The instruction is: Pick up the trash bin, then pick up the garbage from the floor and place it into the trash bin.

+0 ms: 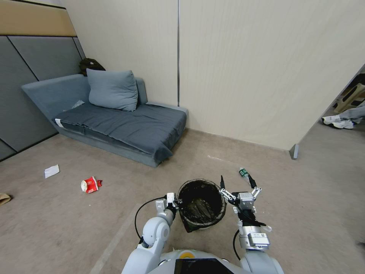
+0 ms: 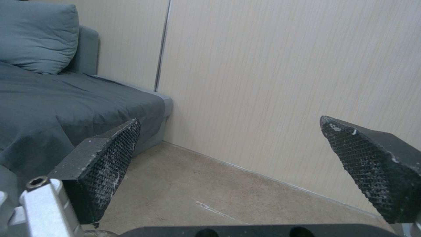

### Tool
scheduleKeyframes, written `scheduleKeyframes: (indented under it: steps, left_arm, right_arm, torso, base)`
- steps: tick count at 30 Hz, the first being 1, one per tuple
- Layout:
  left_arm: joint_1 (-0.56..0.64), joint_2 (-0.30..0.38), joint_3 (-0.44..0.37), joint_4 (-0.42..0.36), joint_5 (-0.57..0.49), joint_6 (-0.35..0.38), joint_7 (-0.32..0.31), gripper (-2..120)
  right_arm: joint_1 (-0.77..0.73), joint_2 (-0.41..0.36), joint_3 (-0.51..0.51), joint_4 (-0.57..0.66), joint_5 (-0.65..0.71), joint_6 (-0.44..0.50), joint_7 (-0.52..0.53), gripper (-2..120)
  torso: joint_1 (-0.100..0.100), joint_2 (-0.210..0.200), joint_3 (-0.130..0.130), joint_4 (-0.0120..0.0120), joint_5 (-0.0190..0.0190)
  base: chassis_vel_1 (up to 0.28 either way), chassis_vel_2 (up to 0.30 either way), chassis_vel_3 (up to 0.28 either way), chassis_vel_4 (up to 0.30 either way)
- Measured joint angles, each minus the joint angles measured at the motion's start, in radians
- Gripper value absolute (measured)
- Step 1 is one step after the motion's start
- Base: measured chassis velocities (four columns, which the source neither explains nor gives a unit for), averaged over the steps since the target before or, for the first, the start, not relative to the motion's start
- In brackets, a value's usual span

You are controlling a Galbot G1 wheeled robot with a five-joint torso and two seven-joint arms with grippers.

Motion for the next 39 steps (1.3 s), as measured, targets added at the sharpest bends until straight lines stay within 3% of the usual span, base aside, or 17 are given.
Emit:
scheduleKeyframes:
  steps: [14,24,32,39]
  left_arm:
    - [0.047,0.011,-0.082,-0.119,0.135,-0.029,0.044,2]
    - [0.161,-0.005,-0.122,-0.285,0.286,-0.087,0.09,2]
    - [0.224,0.0,-0.129,-0.43,0.382,-0.127,0.051,2]
    - [0.255,0.016,-0.123,-0.499,0.414,-0.161,0.017,2]
  right_arm:
    - [0.004,0.0,-0.012,-0.003,0.001,0.015,0.003,100]
    - [0.007,0.0,-0.017,0.004,0.025,0.021,0.005,100]
    - [0.004,0.0,-0.016,0.019,0.047,0.021,0.013,100]
    - [0.003,0.0,-0.014,0.022,0.051,0.019,0.016,100]
  torso:
    - [0.0,0.0,0.0,0.0,0.0006]
    - [0.0,0.0,0.0,0.0004,0.0006]
    - [0.0,0.0,0.0,0.0004,0.0006]
    - [0.0,0.0,0.0,0.0003,0.0006]
  base:
    - [0.0,0.0,0.0,0.0]
    - [0.0,0.0,0.0,0.0]
    - [0.0,0.0,0.0,0.0]
    - [0.0,0.0,0.0,0.0]
